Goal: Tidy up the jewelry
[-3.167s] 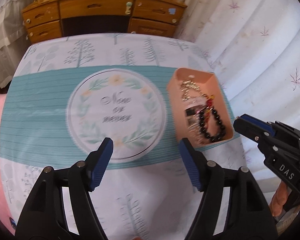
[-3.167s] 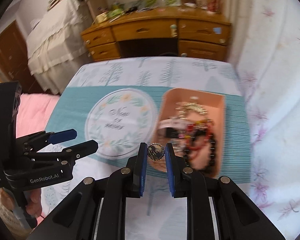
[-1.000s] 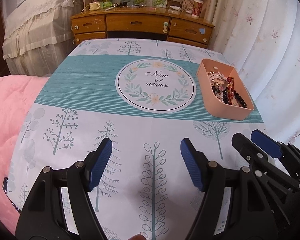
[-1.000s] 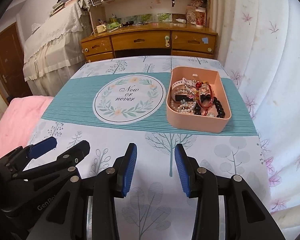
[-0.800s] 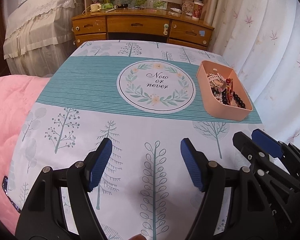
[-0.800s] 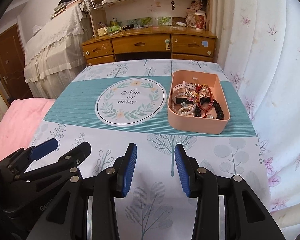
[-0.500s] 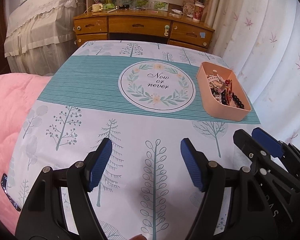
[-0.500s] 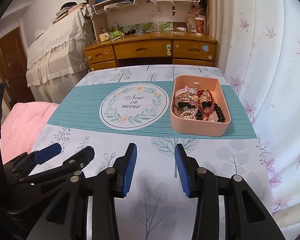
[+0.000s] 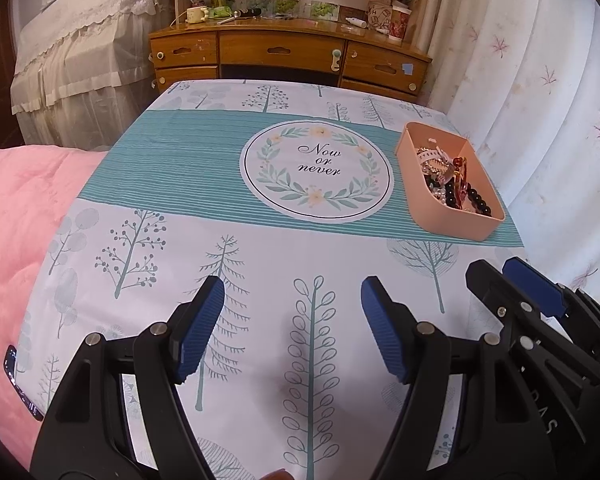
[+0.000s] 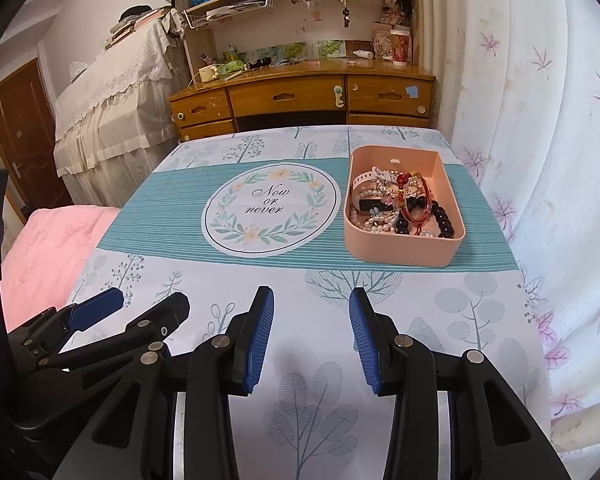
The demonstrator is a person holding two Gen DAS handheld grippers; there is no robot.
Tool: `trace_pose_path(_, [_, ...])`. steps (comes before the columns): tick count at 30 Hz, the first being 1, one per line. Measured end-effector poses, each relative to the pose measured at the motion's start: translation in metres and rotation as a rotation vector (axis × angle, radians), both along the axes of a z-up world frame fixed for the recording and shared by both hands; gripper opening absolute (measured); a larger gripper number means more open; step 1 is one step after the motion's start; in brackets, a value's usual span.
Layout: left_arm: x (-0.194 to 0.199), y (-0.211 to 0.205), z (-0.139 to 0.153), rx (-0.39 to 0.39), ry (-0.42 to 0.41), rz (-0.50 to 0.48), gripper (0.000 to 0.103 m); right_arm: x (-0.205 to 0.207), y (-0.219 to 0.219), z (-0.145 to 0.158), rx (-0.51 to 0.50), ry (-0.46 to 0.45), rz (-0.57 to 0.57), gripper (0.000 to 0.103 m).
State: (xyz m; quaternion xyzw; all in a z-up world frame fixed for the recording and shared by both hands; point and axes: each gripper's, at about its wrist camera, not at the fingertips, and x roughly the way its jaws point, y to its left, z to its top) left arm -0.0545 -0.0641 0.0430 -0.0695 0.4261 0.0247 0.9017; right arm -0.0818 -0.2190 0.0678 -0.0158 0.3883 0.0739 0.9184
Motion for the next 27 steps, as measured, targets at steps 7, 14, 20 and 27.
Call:
trace_pose_path(7, [0.0015,-0.0018,-0.0007,0.009,0.005,0.003,0.069,-0.0001,0.0008,-0.0027,0.003,0.003,-0.001,0.04])
trace_pose_path(14, [0.0025,-0.0012,-0.0024,0.012,0.009,0.005,0.069,-0.0005,-0.0005,-0.0035,0.005,0.004,-0.003,0.04])
trace_pose_path(20, [0.0015,-0.0006,-0.0045,0.015,0.016,0.008,0.069,0.0015,-0.0009,-0.0082,0.009,0.013,-0.005,0.04])
trace_pose_path(27, [0.0014,-0.0001,-0.0061,0.024,0.017,0.007,0.069,0.0023,-0.0012,-0.0094,0.01,0.015,-0.007,0.04])
